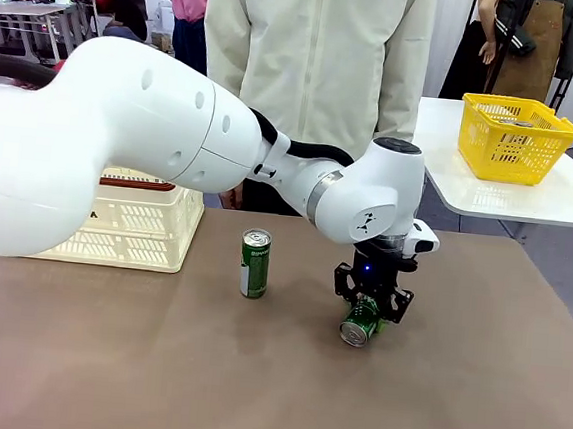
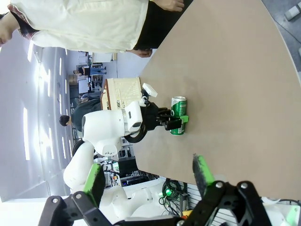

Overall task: Place the drinks into the Shopping basket.
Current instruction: Pick up one drink and place it into the Shopping basket.

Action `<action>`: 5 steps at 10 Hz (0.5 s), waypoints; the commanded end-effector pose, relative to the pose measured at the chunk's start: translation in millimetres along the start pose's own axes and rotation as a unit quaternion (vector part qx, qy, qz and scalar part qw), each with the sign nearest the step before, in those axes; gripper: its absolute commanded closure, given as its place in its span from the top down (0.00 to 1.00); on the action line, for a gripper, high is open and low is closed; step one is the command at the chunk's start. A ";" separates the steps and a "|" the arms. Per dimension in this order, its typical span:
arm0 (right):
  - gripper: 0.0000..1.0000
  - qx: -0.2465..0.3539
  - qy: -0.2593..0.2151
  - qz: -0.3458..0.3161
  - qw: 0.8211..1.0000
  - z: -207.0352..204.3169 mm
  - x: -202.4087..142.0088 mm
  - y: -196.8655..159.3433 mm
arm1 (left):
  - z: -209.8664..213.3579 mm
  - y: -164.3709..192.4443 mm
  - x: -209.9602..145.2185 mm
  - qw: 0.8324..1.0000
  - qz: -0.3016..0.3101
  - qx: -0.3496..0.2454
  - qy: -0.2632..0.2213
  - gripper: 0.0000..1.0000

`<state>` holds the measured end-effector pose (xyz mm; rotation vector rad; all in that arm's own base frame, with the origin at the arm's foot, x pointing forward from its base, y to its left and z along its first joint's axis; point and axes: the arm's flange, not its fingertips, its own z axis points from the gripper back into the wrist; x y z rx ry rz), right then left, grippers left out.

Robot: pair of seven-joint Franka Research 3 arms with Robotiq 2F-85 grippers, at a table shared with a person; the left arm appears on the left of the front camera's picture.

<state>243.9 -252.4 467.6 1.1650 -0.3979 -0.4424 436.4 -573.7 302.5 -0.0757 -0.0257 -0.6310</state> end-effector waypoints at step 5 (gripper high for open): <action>1.00 0.004 -0.001 0.008 1.000 1.5 -0.1 -0.8 | 26.7 9.2 -3.6 1.000 -0.004 0.006 -0.020 0.00</action>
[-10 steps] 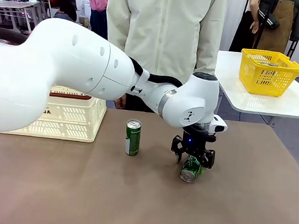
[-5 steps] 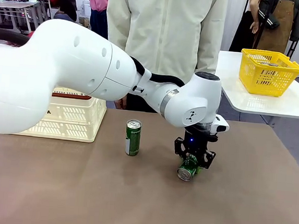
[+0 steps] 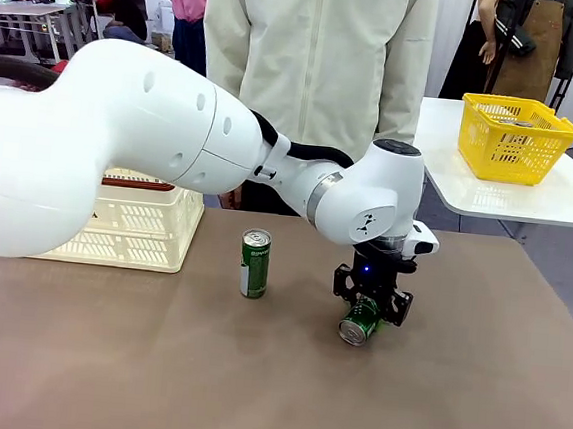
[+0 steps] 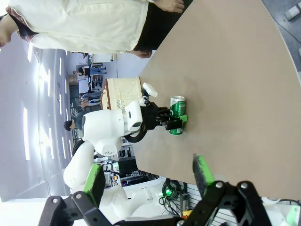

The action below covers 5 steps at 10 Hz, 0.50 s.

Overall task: Place the drinks into the Shopping basket.
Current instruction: Pick up one drink and place it into the Shopping basket.

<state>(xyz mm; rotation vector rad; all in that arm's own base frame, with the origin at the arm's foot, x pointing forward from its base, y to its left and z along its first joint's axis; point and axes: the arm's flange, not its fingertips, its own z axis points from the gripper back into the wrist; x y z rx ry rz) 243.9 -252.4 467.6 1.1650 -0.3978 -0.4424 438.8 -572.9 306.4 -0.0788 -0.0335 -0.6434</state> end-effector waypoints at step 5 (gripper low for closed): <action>1.00 0.004 -0.001 0.008 1.000 1.5 -0.1 -0.7 | 224.9 -7.2 -88.7 0.999 -0.003 -0.037 -0.022 0.00</action>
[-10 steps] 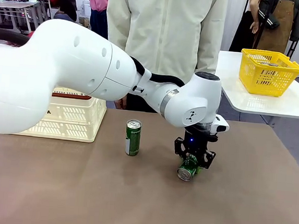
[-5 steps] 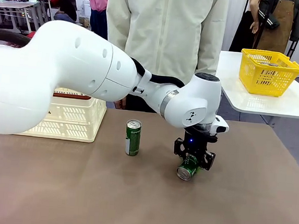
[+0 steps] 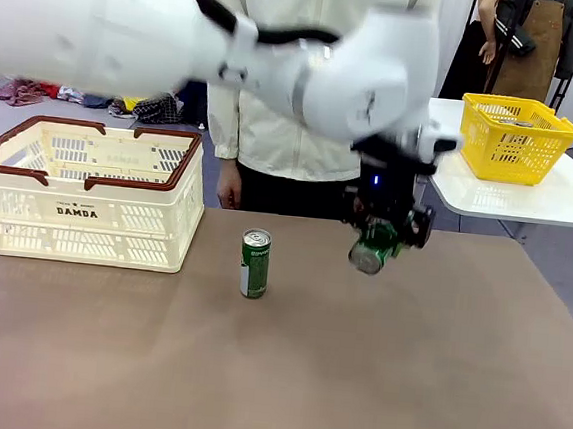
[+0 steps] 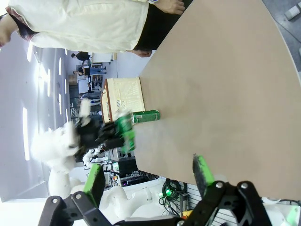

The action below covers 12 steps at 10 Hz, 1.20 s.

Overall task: Place the drinks into the Shopping basket.
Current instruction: Pick up one drink and place it into the Shopping basket.

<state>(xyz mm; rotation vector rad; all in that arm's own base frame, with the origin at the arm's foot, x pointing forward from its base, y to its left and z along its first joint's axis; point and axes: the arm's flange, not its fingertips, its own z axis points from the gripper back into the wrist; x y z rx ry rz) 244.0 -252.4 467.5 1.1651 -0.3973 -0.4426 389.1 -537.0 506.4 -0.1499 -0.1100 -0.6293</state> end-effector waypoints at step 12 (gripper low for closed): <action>1.00 0.004 -0.001 0.008 1.000 1.6 -0.2 -0.6 | 117.4 12.2 -52.5 0.998 -0.051 0.042 -0.004 0.00</action>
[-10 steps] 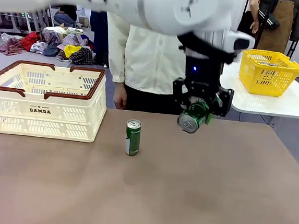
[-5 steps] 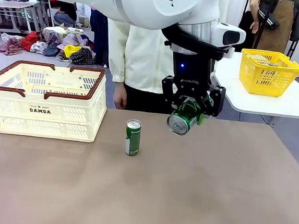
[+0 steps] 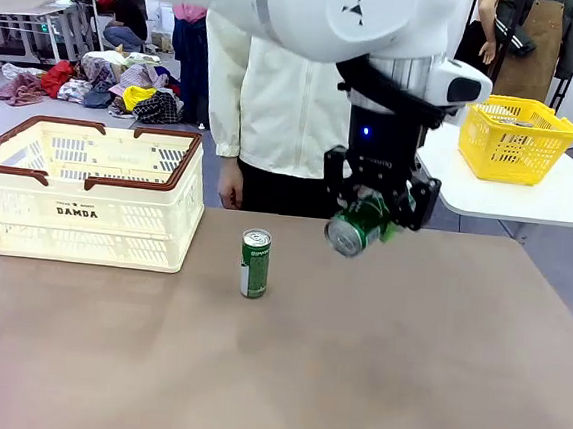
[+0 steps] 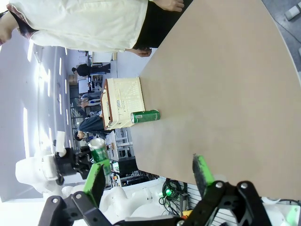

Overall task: Place the drinks into the Shopping basket.
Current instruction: Pick up one drink and place it into the Shopping basket.

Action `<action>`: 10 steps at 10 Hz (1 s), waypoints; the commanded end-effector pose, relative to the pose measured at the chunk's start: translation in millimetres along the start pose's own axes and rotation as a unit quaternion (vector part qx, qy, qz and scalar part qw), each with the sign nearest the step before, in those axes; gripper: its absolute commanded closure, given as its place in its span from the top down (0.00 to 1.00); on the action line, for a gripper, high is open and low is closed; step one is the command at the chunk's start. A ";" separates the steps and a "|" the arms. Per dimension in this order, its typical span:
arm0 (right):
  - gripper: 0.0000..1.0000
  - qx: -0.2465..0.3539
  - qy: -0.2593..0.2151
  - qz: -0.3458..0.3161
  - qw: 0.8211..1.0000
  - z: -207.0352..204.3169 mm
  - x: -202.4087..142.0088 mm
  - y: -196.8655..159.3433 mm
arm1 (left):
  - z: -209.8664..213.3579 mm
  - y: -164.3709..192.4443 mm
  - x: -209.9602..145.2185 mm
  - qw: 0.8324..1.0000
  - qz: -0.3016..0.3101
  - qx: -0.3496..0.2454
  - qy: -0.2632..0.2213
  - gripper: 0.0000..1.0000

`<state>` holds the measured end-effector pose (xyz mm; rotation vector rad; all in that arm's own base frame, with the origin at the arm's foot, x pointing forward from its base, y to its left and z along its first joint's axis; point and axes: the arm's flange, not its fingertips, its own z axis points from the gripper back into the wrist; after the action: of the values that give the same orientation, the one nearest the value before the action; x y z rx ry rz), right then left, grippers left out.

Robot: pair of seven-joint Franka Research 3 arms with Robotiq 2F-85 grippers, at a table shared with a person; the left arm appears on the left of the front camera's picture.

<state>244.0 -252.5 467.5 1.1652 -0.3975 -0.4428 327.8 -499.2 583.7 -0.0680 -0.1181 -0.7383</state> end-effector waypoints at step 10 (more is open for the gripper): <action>1.00 0.004 -0.001 0.008 1.000 1.5 -0.2 -0.6 | 49.5 405.0 -211.1 0.911 0.399 0.051 -0.093 0.00</action>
<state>243.8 -252.9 467.1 1.1653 -0.3972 -0.4445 440.4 -41.7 595.1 -0.0764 -0.2519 0.0768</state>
